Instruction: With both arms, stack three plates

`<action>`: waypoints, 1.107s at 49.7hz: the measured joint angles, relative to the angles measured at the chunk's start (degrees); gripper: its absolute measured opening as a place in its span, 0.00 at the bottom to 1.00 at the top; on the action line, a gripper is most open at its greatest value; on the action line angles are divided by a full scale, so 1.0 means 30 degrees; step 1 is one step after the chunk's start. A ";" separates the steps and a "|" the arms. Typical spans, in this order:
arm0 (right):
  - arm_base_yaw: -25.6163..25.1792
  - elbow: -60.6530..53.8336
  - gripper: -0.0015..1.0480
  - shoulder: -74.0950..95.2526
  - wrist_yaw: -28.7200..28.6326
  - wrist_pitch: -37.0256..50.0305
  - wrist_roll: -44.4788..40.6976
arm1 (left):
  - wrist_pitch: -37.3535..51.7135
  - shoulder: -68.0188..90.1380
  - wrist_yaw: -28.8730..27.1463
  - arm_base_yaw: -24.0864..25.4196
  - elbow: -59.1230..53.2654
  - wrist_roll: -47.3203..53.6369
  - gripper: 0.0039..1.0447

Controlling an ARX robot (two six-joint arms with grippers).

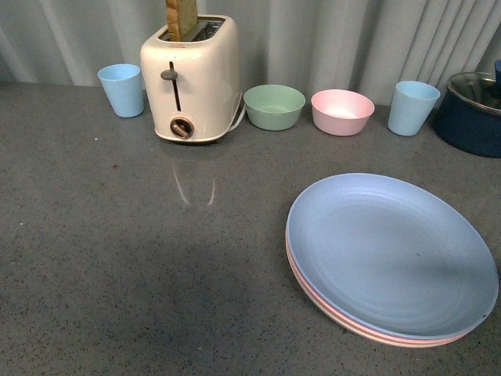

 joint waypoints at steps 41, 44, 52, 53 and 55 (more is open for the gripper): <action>0.2135 -0.0576 0.03 -1.1140 0.2033 -1.0047 -0.0007 | 0.0000 0.0000 0.0000 0.0000 0.0000 0.0000 0.93; 0.2135 -0.0576 0.03 -1.1693 0.2033 -1.0601 -0.0007 | 0.0000 0.0000 0.0000 0.0000 0.0000 0.0000 0.93; 0.2135 -0.0576 0.03 -1.2721 0.2033 -1.1613 -0.0007 | 0.0000 0.0000 0.0000 0.0000 0.0000 0.0000 0.93; 0.2135 -0.0576 0.03 -1.2823 0.2033 -1.1715 -0.0007 | 0.0000 0.0000 0.0000 0.0000 0.0000 0.0000 0.93; 0.2135 -0.0576 0.03 -1.2976 0.2033 -1.1868 -0.0007 | 0.0000 0.0000 0.0000 0.0000 0.0000 0.0000 0.93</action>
